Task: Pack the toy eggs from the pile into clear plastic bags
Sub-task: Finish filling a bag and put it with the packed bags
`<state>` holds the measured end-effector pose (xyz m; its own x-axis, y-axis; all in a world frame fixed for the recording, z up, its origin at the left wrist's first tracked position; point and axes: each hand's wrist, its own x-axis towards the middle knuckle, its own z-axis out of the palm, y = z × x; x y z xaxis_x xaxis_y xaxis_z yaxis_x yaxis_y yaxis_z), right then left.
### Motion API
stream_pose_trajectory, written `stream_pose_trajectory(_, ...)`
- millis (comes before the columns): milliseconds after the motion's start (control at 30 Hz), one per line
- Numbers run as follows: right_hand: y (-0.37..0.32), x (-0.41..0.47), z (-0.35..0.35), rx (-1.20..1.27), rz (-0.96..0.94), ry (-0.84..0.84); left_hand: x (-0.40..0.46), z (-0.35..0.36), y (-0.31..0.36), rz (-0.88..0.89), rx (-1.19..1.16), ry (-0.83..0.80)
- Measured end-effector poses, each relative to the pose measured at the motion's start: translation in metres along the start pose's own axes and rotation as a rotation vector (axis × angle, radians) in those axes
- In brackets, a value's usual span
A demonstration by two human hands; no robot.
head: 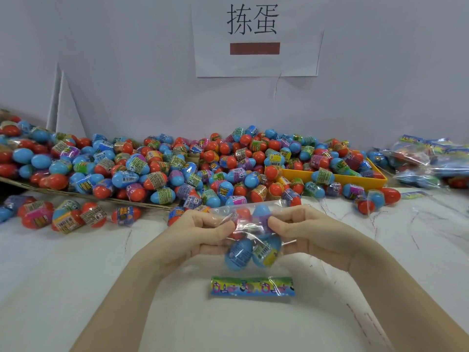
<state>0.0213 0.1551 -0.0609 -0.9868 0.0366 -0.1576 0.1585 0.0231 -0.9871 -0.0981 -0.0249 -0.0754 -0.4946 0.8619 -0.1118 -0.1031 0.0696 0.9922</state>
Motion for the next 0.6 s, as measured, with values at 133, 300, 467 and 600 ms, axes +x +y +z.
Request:
stream_pose_trajectory(133, 0.0, -0.001, -0.003, 0.021, 0.004, -0.001, -0.002, 0.0, 0.004, -0.038, -0.061, -0.041)
stream_pose_trajectory(300, -0.002, -0.002, 0.002, -0.134, 0.099, -0.085, -0.002, 0.0, 0.004, -0.112, -0.085, -0.075)
stream_pose_trajectory(467, -0.012, -0.013, -0.014, -0.137, 0.109, 0.035, 0.001, -0.002, 0.006, -0.101, -0.158, 0.13)
stream_pose_trajectory(600, -0.024, -0.023, -0.053, 0.226, -0.226, 0.66, 0.007, -0.003, 0.007, -0.023, -0.278, 0.293)
